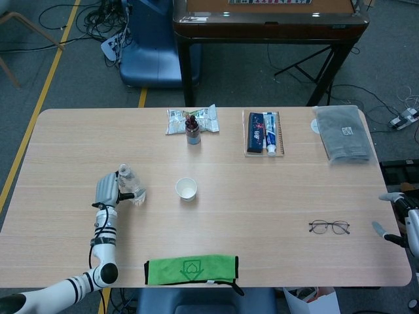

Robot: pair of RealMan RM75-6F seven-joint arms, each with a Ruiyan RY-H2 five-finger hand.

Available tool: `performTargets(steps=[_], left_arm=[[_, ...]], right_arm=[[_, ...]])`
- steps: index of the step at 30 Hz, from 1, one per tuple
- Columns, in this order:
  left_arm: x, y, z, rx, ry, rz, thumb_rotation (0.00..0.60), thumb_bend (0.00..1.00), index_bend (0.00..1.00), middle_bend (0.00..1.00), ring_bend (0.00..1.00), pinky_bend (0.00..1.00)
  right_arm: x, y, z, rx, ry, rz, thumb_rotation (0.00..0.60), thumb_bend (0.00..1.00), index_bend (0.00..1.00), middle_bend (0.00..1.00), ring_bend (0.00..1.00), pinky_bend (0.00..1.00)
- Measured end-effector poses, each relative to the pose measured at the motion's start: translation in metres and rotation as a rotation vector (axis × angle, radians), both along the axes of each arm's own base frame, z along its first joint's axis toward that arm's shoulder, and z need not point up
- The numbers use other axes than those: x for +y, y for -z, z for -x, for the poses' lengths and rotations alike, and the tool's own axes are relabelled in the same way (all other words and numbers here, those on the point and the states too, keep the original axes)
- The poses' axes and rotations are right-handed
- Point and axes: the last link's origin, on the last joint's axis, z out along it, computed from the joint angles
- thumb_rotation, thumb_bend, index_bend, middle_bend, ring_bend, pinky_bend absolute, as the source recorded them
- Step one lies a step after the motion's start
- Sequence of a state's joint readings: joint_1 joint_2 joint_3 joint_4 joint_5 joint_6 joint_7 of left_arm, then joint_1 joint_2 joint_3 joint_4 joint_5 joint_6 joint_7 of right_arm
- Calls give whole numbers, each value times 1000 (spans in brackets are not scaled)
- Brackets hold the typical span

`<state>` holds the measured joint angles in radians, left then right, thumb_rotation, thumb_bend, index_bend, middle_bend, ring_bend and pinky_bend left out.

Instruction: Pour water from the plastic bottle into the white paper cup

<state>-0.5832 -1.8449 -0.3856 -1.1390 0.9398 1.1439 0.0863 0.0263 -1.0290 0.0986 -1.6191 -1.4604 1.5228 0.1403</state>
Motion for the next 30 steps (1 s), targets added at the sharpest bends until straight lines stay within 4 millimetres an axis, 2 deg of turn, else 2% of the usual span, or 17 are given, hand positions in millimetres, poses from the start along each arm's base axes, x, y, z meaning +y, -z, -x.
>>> performTargets(steps=[8, 18, 30], left_arm=[[0, -2, -12, 173, 164, 36, 600, 126, 547, 559, 583, 748], [9, -3, -18, 553, 387, 55, 600, 131, 547, 559, 583, 750], [18, -4, -16, 783, 469, 60, 600, 152, 591, 590, 583, 750]], right_arm=[[1, 0, -1, -1, -3, -1, 600, 182, 377, 365, 376, 575], [1, 0, -1, -2, -3, -1, 600, 182, 377, 365, 376, 575], [0, 0, 1, -6, 2, -5, 600, 182, 377, 365, 376, 575]])
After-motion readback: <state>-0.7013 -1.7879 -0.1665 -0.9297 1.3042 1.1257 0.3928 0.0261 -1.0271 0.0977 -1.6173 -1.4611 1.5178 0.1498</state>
